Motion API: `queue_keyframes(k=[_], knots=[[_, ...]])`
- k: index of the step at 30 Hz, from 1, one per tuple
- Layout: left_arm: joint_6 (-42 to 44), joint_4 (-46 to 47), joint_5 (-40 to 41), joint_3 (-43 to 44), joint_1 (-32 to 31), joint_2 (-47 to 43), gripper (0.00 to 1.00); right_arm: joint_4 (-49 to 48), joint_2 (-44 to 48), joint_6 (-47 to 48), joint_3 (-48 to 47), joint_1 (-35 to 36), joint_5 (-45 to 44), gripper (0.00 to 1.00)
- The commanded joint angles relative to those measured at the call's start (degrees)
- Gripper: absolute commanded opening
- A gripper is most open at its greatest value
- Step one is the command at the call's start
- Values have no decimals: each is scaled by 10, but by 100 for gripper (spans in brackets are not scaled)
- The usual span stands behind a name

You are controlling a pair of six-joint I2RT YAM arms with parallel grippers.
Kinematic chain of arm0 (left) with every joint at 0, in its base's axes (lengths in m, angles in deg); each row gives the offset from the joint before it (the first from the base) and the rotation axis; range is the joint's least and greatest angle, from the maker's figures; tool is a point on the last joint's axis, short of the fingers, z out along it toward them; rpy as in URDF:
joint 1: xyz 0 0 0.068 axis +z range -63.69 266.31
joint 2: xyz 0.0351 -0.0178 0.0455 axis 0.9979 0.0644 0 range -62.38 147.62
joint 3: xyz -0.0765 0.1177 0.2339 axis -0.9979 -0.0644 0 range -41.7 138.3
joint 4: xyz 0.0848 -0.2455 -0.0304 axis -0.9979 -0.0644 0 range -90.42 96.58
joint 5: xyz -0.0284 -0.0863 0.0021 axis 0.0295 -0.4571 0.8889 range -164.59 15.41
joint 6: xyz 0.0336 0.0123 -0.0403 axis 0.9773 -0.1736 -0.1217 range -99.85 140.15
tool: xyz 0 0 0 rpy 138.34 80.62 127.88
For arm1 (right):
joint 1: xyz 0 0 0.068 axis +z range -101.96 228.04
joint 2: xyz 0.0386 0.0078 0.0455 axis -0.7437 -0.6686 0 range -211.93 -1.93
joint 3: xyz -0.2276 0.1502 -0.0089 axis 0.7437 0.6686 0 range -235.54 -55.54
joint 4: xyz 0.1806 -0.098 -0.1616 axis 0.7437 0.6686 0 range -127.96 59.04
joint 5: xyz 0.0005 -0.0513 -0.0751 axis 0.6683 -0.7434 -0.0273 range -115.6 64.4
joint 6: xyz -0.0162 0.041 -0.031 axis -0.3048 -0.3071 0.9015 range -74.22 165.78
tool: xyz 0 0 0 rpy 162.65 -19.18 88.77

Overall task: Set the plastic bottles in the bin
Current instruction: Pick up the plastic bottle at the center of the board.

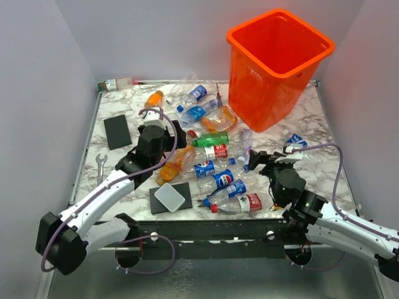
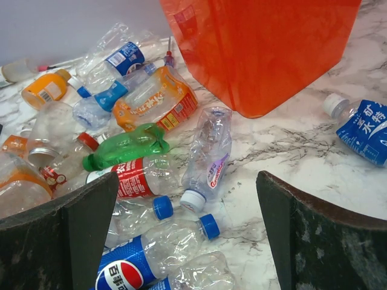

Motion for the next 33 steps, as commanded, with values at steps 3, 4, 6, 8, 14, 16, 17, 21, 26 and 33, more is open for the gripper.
queue_keyframes(k=[3, 4, 6, 8, 14, 16, 17, 21, 26, 33], knots=[[0, -10, 25, 15, 0, -17, 99, 18, 7, 3, -3, 3, 7, 100], [2, -10, 27, 14, 0, -19, 99, 24, 4, 7, -9, 3, 31, 100], [2, -10, 31, 12, 0, -20, 99, 31, -14, 13, -24, 3, 66, 100], [4, -10, 30, 13, -1, -17, 99, 57, -46, 0, -51, 3, 75, 100], [11, -10, 31, 11, 0, -23, 99, 89, -127, -13, -103, 3, 52, 100], [13, -10, 44, 8, 0, -31, 99, 83, -134, -17, -115, 3, 70, 100], [15, -10, 51, 5, 0, -38, 99, 82, -135, -10, -120, 3, 97, 100], [20, -13, 104, -8, 0, -58, 99, 83, -146, 16, -133, 3, 189, 100], [3, -75, 147, 9, 1, -43, 99, 117, -195, -18, -168, 3, 246, 100], [-113, -189, 88, 54, 6, 13, 99, 72, -266, -4, -191, 3, 340, 100]])
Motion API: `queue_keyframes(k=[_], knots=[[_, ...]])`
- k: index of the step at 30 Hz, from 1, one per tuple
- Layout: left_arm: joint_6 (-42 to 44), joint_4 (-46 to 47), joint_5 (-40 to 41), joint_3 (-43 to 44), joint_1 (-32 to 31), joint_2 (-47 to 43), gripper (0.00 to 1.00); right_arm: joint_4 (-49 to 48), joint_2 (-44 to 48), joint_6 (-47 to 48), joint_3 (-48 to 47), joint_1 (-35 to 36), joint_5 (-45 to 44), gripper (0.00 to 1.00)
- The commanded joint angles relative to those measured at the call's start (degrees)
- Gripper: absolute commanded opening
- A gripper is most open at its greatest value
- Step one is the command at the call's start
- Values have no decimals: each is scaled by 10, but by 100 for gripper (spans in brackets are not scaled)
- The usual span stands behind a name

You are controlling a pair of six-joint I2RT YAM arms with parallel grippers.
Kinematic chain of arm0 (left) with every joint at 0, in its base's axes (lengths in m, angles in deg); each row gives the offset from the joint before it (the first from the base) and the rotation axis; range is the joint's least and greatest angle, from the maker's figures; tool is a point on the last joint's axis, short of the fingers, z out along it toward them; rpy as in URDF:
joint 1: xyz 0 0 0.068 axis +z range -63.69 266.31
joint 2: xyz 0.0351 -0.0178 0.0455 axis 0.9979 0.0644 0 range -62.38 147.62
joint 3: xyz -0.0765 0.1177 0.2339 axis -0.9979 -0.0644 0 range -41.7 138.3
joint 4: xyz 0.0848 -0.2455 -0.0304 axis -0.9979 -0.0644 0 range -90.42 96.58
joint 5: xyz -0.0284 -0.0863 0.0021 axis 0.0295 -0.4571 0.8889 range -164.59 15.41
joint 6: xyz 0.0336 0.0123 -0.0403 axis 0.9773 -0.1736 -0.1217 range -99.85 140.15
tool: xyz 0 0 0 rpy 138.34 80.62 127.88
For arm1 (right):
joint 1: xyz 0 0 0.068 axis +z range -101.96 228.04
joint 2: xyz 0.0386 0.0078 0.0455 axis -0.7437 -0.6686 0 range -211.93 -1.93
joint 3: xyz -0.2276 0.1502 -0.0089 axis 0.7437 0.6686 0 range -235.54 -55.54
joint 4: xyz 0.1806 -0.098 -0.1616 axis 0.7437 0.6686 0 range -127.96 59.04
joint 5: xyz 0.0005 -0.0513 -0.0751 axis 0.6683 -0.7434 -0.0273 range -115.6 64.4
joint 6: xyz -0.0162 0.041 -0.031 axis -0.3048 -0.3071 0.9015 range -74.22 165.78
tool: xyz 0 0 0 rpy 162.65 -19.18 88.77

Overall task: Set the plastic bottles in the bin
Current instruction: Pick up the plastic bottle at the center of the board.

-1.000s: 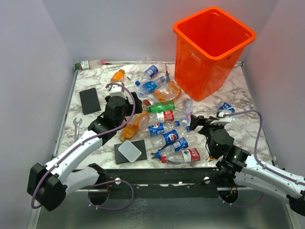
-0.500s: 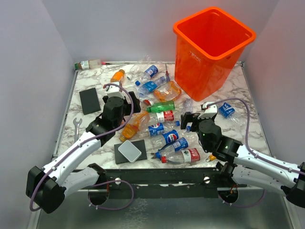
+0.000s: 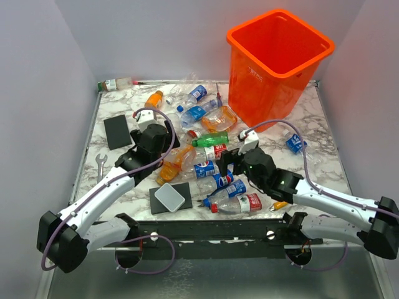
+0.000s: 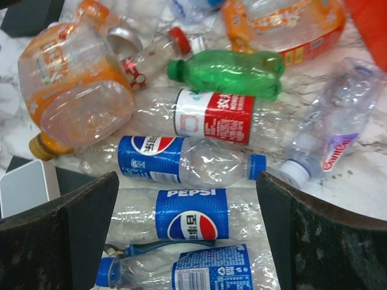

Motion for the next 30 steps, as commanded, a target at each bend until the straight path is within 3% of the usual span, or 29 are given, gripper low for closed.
queue_keyframes(k=[1, 5, 9, 14, 20, 30], knots=[[-91, -84, -29, 17, 7, 12, 99, -21, -54, 10, -43, 2, 95, 100], [-112, -86, -21, -15, 22, -29, 99, -18, -140, -2, -108, -20, 141, 100], [-99, -87, -41, -41, 39, -59, 99, -64, -198, -65, -129, -88, 278, 100], [-113, -84, -102, -73, 68, -75, 98, -95, -275, -105, -182, -101, 388, 100], [-161, -58, -192, -106, 93, -71, 98, -98, -351, -140, -223, -101, 406, 99], [-240, 56, -303, -174, 136, -32, 98, -119, -388, -180, -217, -107, 405, 96]])
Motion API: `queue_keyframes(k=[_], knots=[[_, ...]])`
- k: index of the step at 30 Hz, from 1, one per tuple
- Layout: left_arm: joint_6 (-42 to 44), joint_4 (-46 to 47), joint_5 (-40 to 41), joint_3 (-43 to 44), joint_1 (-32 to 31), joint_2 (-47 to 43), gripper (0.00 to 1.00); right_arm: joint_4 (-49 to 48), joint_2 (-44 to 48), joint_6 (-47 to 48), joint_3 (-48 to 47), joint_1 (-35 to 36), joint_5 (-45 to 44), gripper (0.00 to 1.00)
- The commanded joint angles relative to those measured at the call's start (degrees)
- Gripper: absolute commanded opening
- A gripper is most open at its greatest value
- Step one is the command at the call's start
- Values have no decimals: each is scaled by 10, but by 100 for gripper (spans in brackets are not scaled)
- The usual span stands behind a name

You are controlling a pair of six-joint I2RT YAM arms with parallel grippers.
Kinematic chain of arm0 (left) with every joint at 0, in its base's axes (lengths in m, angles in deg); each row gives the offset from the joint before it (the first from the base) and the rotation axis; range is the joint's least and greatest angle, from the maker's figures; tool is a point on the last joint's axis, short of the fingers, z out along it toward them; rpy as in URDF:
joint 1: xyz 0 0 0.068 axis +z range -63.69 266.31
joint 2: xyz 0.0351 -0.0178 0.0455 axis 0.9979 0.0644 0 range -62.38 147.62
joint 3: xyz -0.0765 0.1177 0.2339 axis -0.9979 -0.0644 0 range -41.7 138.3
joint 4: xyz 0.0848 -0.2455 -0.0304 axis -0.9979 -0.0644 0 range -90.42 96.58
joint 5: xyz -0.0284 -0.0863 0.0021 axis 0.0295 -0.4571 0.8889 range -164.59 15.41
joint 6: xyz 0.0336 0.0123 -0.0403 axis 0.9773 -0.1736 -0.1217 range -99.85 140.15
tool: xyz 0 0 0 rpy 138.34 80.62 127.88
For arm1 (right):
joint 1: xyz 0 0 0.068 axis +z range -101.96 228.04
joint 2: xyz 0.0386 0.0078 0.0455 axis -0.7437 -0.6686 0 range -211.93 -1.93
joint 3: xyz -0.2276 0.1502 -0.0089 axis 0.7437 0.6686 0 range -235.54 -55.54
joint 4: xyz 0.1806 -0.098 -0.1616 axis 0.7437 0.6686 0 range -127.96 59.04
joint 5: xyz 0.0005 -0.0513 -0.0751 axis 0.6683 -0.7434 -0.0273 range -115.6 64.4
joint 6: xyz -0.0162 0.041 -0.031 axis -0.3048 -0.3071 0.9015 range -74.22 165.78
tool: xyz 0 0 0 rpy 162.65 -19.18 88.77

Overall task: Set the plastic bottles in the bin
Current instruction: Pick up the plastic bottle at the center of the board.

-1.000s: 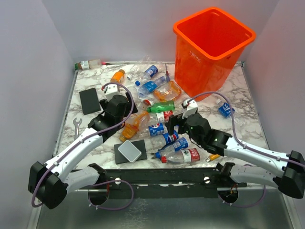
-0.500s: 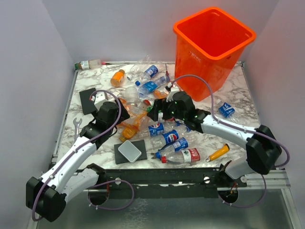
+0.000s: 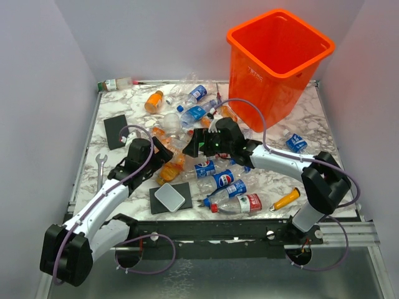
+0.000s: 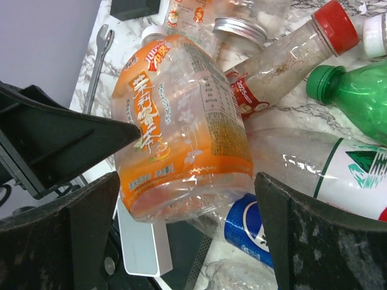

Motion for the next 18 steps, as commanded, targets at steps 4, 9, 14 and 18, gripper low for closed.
queue_keyframes(k=[4, 9, 14, 18], knots=[[-70, 112, -87, -51, 25, 23, 97, -49, -43, -46, 2, -4, 55, 89], [-121, 195, -98, -98, 39, 8, 93, -78, -49, -71, 21, -4, 77, 80], [-152, 280, -101, -131, 41, 13, 87, -107, -51, -87, 38, -4, 98, 73], [-164, 345, -102, -153, 41, 2, 80, -122, -52, -91, 46, -4, 119, 70]])
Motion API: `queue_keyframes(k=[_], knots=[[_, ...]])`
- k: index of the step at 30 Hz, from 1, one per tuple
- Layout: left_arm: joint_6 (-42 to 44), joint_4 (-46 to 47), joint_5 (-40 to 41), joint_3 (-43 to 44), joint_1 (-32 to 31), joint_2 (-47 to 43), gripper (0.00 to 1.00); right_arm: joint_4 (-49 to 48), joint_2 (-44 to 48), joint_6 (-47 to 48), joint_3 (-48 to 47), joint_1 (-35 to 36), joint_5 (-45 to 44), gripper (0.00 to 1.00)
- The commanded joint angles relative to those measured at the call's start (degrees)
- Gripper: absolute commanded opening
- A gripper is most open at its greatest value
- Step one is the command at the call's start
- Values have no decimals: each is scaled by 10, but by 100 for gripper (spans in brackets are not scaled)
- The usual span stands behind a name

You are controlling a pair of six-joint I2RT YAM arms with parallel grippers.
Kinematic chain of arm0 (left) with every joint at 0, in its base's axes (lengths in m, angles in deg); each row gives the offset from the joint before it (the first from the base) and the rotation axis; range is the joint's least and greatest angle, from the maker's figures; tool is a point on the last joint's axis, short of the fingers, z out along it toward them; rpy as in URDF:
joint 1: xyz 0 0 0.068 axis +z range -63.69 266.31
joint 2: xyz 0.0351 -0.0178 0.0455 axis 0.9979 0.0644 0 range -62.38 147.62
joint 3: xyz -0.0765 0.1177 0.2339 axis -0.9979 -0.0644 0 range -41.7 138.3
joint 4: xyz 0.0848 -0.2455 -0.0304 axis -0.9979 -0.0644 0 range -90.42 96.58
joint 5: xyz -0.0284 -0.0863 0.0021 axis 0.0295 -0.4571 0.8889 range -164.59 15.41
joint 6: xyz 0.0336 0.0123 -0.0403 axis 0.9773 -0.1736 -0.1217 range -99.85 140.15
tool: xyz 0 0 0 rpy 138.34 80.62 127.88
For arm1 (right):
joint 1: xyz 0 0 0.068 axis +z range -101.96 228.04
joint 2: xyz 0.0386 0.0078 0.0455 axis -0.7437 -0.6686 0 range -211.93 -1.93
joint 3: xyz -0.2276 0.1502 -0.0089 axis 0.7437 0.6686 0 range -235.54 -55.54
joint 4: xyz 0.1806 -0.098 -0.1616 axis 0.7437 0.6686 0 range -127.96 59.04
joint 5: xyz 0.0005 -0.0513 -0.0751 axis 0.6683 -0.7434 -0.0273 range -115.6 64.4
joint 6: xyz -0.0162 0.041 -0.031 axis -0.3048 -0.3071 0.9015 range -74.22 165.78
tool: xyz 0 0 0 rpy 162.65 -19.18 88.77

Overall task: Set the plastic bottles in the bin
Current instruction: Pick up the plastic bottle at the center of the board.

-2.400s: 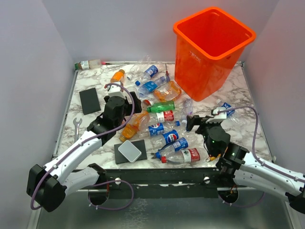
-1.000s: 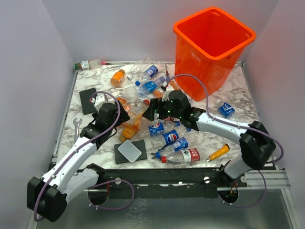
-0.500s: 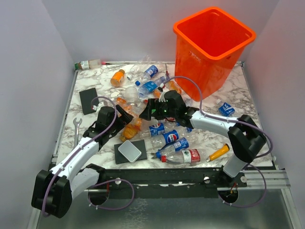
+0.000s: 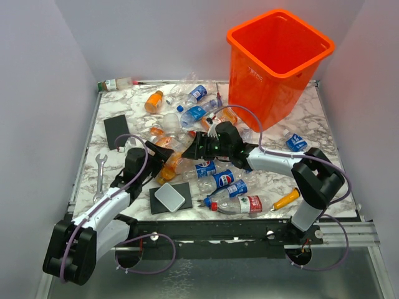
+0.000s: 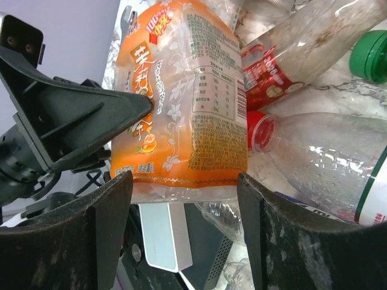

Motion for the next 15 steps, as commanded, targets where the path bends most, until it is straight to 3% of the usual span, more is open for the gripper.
queue_keyframes(k=[1, 8, 15], knots=[[-26, 102, -18, -25, 2, -11, 77, -39, -11, -13, 15, 2, 50, 70], [0, 107, -18, -8, 2, -22, 43, -29, 8, -3, 15, 0, 45, 81], [69, 35, -16, 71, 1, -34, 28, 48, 61, 29, -22, -16, 27, 95]])
